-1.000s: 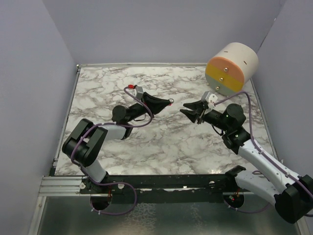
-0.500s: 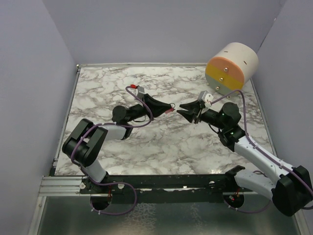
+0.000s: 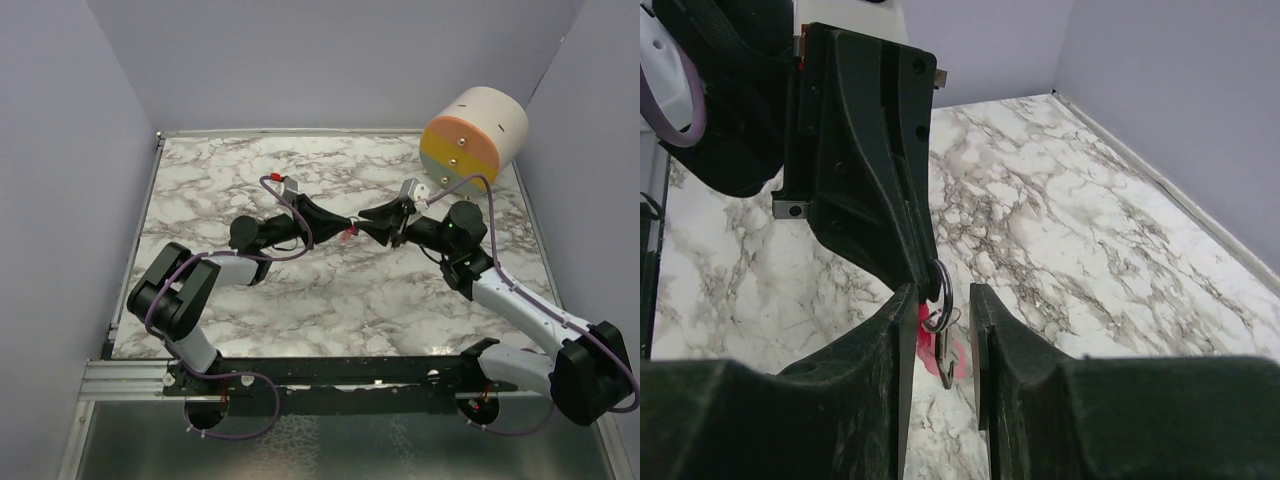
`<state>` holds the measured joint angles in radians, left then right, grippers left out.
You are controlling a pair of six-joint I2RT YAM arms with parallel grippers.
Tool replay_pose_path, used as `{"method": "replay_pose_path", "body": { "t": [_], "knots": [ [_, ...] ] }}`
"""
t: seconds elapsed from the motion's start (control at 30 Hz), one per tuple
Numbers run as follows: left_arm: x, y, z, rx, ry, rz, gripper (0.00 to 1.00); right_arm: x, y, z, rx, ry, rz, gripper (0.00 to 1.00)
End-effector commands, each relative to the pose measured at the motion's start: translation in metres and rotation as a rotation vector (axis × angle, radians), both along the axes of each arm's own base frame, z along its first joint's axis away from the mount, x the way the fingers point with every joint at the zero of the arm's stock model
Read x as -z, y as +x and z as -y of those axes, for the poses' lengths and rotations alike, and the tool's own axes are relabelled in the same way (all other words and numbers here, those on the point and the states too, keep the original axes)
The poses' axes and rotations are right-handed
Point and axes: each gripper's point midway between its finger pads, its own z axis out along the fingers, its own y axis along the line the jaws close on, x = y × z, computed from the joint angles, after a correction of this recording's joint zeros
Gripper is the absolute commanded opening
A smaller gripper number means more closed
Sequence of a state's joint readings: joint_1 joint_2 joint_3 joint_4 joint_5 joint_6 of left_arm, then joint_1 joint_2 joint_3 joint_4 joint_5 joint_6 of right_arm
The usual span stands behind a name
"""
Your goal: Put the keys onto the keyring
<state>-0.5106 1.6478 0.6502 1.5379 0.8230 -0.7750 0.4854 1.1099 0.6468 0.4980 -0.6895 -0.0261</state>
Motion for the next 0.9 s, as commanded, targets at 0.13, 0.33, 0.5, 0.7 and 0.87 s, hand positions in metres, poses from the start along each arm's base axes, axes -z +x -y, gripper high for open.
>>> {"method": "replay_pose_path", "body": {
  "t": [0.13,0.33,0.5,0.7,0.87],
  "knots": [
    [-0.042,-0.027,-0.009,0.048,-0.102,0.219,0.0,-0.019,0.0,-0.009,-0.047,0.03,0.04,0.24],
    [-0.044,-0.027,-0.008,0.055,-0.102,0.228,0.0,-0.016,-0.001,-0.01,-0.06,0.024,0.029,0.07],
    [-0.045,-0.025,-0.007,0.052,-0.105,0.231,0.0,-0.014,-0.002,-0.011,-0.068,0.016,0.01,0.01],
    [-0.047,-0.022,-0.007,0.043,-0.111,0.235,0.0,-0.01,-0.005,-0.012,-0.081,0.009,-0.013,0.03],
    [-0.052,-0.021,-0.007,0.041,-0.119,0.242,0.0,-0.007,-0.006,-0.011,-0.082,0.006,-0.023,0.09]
  ]
}}
